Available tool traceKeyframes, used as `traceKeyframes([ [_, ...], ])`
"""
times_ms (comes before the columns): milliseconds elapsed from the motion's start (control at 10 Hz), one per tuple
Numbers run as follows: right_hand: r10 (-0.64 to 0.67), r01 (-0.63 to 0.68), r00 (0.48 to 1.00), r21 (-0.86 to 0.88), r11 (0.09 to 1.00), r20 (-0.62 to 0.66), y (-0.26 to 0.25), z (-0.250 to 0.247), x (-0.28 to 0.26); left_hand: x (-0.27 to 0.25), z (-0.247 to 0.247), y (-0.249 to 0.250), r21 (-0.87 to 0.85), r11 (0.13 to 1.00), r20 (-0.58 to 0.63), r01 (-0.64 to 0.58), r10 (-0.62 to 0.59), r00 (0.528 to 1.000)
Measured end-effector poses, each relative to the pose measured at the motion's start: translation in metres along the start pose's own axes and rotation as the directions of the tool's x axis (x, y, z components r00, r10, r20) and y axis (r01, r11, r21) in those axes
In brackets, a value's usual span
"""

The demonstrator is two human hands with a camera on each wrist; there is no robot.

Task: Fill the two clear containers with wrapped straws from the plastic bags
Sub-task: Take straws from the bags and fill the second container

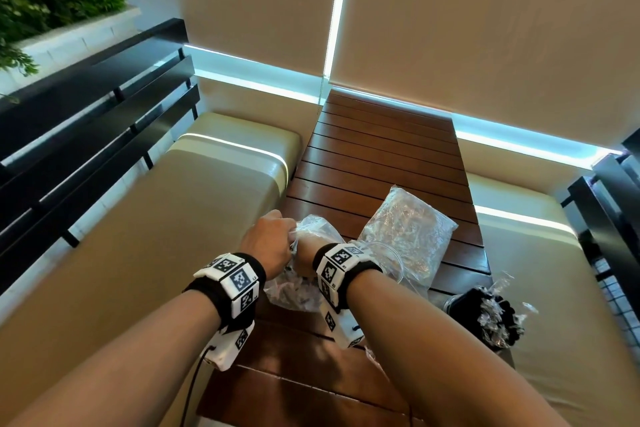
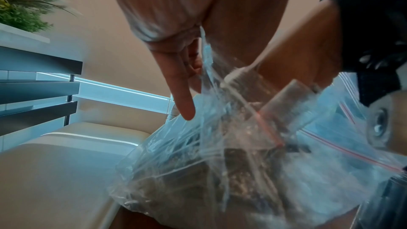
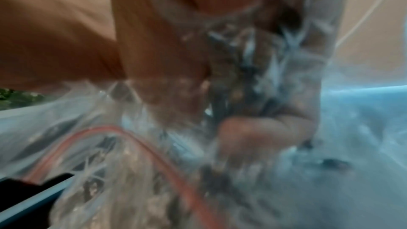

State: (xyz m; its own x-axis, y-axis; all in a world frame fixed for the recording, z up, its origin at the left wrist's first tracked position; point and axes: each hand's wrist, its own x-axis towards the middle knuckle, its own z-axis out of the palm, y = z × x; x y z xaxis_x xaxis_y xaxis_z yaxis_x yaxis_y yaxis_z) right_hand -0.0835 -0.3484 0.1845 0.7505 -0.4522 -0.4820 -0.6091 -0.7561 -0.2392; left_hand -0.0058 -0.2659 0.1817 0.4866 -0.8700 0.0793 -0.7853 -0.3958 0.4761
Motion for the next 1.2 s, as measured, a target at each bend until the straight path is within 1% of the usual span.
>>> traceKeyframes([
  [100, 0.012, -0.013, 1.000, -0.045, 0.999, -0.004, 0.003, -0.002, -0.005, 0.004, 0.001, -0.004, 0.011, 0.999, -0.002, 0.033, -0.033, 0.999],
  [200, 0.029, -0.025, 0.999, -0.084, 0.996, 0.046, 0.003, -0.013, -0.018, 0.007, 0.003, -0.004, 0.016, 0.999, -0.006, 0.051, -0.051, 0.999],
  [300, 0.084, -0.085, 0.996, -0.036, 0.996, -0.018, 0.009, -0.013, -0.027, 0.012, 0.002, -0.002, -0.005, 0.998, 0.001, 0.059, -0.059, 0.998],
  [400, 0.112, -0.099, 0.979, 0.085, 0.991, -0.168, 0.019, -0.004, -0.030, 0.017, 0.000, 0.002, -0.042, 0.997, 0.003, 0.070, -0.070, 0.998],
  [500, 0.086, -0.041, 0.965, 0.184, 0.982, -0.247, 0.025, -0.004, -0.040, 0.019, 0.000, 0.013, -0.036, 0.999, 0.001, 0.018, -0.018, 1.000],
  [600, 0.038, 0.031, 0.939, 0.195, 0.980, -0.343, 0.032, -0.005, -0.049, 0.019, 0.001, 0.023, -0.058, 0.997, -0.009, -0.044, 0.043, 0.999],
  [700, 0.030, 0.040, 0.913, 0.165, 0.985, -0.406, 0.036, -0.003, -0.050, 0.021, -0.002, 0.029, -0.092, 0.995, 0.029, -0.039, 0.042, 0.999],
  [800, 0.036, 0.004, 0.908, 0.095, 0.995, -0.418, 0.039, -0.002, -0.048, 0.020, -0.004, 0.027, -0.121, 0.993, 0.089, -0.001, 0.011, 0.996],
  [900, 0.050, -0.023, 0.897, 0.066, 0.998, -0.439, 0.040, -0.003, -0.048, 0.019, -0.004, 0.026, -0.110, 0.994, 0.099, 0.007, 0.004, 0.995],
  [1000, 0.017, 0.016, 0.898, 0.071, 0.997, -0.441, 0.041, -0.004, -0.050, 0.021, -0.003, 0.022, -0.117, 0.993, 0.060, 0.025, -0.018, 0.998],
  [1100, 0.020, 0.008, 0.901, 0.064, 0.998, -0.433, 0.049, -0.015, -0.057, 0.026, -0.002, 0.020, -0.134, 0.990, -0.011, 0.043, -0.045, 0.999],
  [1200, 0.019, 0.009, 0.904, 0.064, 0.998, -0.428, 0.062, -0.035, -0.069, 0.035, 0.000, 0.019, -0.151, 0.986, -0.046, 0.063, -0.071, 0.996],
])
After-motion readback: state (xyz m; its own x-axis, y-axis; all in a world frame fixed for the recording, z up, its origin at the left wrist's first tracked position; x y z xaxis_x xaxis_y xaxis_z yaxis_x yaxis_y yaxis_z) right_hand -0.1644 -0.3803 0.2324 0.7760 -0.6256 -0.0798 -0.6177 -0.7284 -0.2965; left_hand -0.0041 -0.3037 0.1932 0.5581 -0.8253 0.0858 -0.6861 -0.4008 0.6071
